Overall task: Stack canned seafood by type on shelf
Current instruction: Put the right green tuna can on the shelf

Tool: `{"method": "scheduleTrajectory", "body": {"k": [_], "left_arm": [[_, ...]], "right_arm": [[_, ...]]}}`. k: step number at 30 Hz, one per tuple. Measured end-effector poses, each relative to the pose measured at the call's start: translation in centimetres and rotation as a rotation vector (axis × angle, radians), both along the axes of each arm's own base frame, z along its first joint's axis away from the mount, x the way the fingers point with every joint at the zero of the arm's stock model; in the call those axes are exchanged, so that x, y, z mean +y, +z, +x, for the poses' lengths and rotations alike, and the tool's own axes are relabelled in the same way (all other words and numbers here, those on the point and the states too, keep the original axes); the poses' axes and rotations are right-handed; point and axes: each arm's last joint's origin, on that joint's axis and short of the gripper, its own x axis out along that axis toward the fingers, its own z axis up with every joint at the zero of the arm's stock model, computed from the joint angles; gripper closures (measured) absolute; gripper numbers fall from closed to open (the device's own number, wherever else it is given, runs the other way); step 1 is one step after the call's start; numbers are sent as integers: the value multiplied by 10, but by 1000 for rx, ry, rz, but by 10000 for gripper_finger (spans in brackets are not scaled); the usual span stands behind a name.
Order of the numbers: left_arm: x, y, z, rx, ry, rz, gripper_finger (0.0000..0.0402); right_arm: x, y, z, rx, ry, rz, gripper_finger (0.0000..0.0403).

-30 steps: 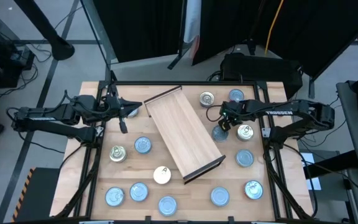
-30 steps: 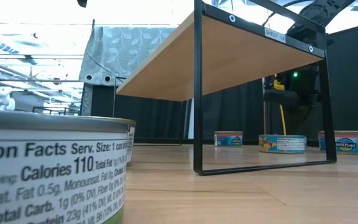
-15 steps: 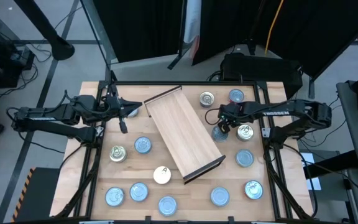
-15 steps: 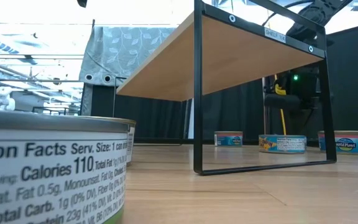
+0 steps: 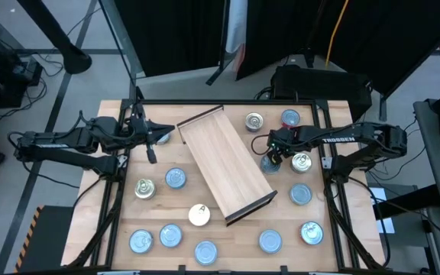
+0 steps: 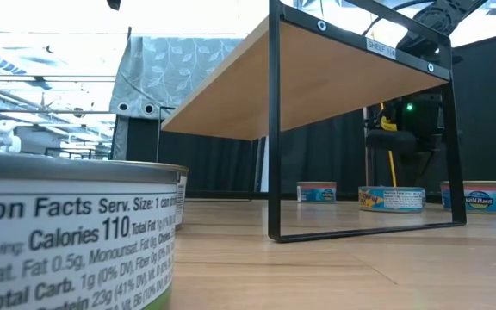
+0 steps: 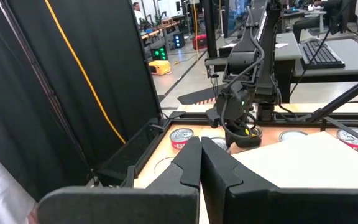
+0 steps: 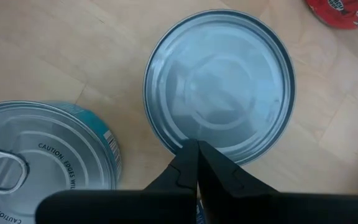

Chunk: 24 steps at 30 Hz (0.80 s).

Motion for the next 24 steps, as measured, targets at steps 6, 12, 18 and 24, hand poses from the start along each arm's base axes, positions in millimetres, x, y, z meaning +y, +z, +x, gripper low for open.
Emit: {"method": "scheduleTrajectory", "body": {"k": [6,12,18,24], "left_arm": [[0,1,0,-9,0,0,400],[0,1,0,-9,0,0,400],[0,1,0,-8,1,0,400],[0,1,0,-8,5,0,400]], "right_arm": [[3,1,1,-2,13,-1,403],[8,3,1,-14,18,0,403],[9,11,-3,-55,-3,-9,403],[11,12,-8,-23,-28,2,403]]}}
